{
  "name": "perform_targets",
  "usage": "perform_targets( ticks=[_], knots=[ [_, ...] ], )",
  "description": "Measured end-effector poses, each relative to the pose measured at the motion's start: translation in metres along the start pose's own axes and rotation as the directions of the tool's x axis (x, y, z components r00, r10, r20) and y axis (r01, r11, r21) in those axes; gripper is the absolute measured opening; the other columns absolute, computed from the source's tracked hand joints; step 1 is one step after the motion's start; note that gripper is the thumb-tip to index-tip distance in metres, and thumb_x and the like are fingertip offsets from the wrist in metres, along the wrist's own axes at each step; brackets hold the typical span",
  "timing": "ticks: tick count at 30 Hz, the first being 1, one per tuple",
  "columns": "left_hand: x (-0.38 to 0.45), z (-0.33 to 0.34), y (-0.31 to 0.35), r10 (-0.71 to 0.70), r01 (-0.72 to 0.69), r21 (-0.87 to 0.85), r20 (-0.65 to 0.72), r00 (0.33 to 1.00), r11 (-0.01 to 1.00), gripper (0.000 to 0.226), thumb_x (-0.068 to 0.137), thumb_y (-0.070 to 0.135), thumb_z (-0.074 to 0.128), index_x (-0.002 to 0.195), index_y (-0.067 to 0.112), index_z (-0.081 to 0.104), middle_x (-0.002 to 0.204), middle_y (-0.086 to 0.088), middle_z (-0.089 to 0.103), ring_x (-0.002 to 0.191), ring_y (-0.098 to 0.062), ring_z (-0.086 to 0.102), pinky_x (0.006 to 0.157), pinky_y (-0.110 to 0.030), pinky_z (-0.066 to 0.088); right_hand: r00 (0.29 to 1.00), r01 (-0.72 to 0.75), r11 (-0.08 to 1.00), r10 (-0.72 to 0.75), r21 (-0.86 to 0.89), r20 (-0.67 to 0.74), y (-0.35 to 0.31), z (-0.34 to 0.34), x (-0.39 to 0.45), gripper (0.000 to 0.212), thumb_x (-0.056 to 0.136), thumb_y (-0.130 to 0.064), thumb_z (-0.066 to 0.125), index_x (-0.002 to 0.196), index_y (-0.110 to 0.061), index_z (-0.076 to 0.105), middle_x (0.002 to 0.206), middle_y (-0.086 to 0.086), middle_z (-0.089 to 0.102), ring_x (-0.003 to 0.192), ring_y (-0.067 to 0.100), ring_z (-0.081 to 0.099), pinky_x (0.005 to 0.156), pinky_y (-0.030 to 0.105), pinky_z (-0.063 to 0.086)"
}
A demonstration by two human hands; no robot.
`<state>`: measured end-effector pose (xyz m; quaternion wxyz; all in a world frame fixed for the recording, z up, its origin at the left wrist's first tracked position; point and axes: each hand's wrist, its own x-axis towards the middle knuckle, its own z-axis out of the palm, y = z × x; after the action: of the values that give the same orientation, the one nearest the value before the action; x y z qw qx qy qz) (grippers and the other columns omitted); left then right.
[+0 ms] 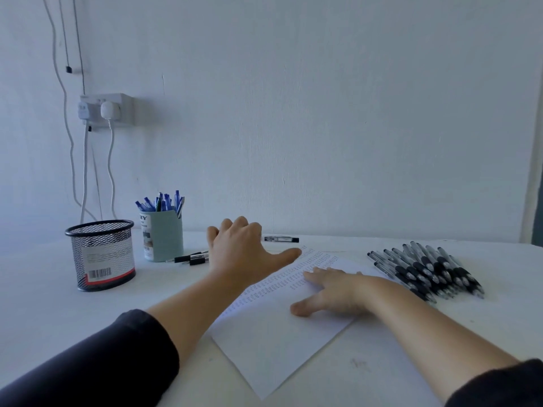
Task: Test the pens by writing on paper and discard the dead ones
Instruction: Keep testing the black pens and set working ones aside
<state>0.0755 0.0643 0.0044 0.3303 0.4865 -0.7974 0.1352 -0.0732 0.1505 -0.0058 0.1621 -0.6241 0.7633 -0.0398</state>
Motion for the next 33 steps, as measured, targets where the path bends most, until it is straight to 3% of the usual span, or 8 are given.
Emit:
perform_targets(
  ticks=[9,17,22,24,26,29,31,33],
  knots=[
    [0.0,-0.005,-0.002,-0.063,0.063,-0.003,0.056,0.996,0.998,0.066,0.069,0.081,0.044,0.053,0.017,0.045,0.064,0.005,0.046,0.089,-0.022,0.044,0.086,-0.037,0.028,1.0,0.006,1.0,-0.006,-0.013,-0.012,0.001,0.0,0.0,0.093,0.078,-0.071,0.052,0.152,-0.033,0.01,0.16,-0.011,-0.002,0.147,0.013,-0.006,0.116,0.052,-0.009],
    [0.0,0.0,-0.001,0.054,-0.053,-0.023,0.027,0.998,0.998,0.059,0.069,0.078,0.053,0.066,0.02,0.045,0.081,0.008,0.039,0.091,-0.018,0.035,0.085,-0.033,0.028,1.0,0.004,1.0,-0.005,-0.005,-0.018,0.0,-0.002,-0.005,0.094,0.079,-0.069,0.054,0.152,-0.031,0.008,0.16,-0.01,-0.001,0.148,0.013,-0.003,0.118,0.049,-0.003],
    [0.0,0.012,-0.002,0.223,-0.263,-0.376,-0.146,0.964,0.889,0.004,0.086,0.005,0.061,0.083,0.002,0.062,0.091,-0.004,0.046,0.075,-0.026,0.05,0.063,-0.029,0.037,1.0,0.013,1.0,-0.012,0.024,-0.014,0.0,-0.004,-0.005,0.1,0.08,-0.067,0.055,0.154,-0.023,0.004,0.161,-0.005,-0.003,0.148,0.013,-0.001,0.12,0.041,0.003],
    [-0.003,0.009,0.005,0.183,-0.265,-0.523,-0.203,0.962,0.81,0.014,0.088,-0.001,0.055,0.094,0.003,0.067,0.098,-0.004,0.049,0.075,-0.026,0.056,0.065,-0.032,0.045,1.0,0.016,1.0,-0.016,0.013,-0.012,0.0,-0.003,-0.004,0.102,0.08,-0.068,0.054,0.154,-0.021,0.002,0.161,-0.004,-0.006,0.148,0.013,-0.003,0.119,0.038,0.003],
    [-0.006,0.001,0.014,0.075,-0.117,-0.672,-0.091,0.993,0.731,0.019,0.096,0.018,0.051,0.093,0.009,0.067,0.101,-0.003,0.051,0.077,-0.017,0.056,0.069,-0.026,0.045,1.0,0.012,1.0,-0.012,0.002,-0.01,0.001,-0.002,-0.001,0.104,0.079,-0.07,0.053,0.153,-0.02,0.0,0.16,-0.003,-0.008,0.148,0.013,-0.004,0.119,0.037,0.003],
    [-0.009,-0.003,0.026,-0.098,0.31,-0.817,0.301,0.949,0.487,0.043,0.098,0.038,0.043,0.074,0.007,0.061,0.07,-0.006,0.061,0.054,-0.015,0.05,0.054,-0.025,0.038,1.0,-0.002,1.0,0.002,-0.009,0.0,0.002,-0.001,0.0,0.106,0.078,-0.074,0.051,0.153,-0.02,-0.001,0.16,-0.004,-0.009,0.147,0.013,-0.006,0.119,0.039,0.003],
    [-0.011,0.0,0.029,-0.131,0.487,-0.782,0.476,0.87,0.389,0.041,0.097,0.033,0.044,0.068,0.008,0.057,0.056,-0.006,0.06,0.045,-0.016,0.048,0.047,-0.023,0.033,1.0,-0.012,1.0,0.012,-0.012,-0.007,0.002,0.0,-0.002,0.106,0.077,-0.075,0.05,0.153,-0.023,-0.001,0.16,-0.006,-0.008,0.147,0.011,-0.005,0.119,0.039,0.004],
    [-0.013,0.006,0.029,-0.158,0.537,-0.745,0.521,0.839,0.396,0.031,0.091,0.024,0.05,0.064,0.009,0.056,0.053,-0.006,0.06,0.042,-0.017,0.047,0.043,-0.021,0.029,1.0,-0.015,1.0,0.015,-0.01,-0.018,0.003,0.0,-0.003,0.105,0.076,-0.076,0.05,0.153,-0.024,0.0,0.16,-0.007,-0.008,0.147,0.011,-0.004,0.119,0.04,0.004]
  ],
)
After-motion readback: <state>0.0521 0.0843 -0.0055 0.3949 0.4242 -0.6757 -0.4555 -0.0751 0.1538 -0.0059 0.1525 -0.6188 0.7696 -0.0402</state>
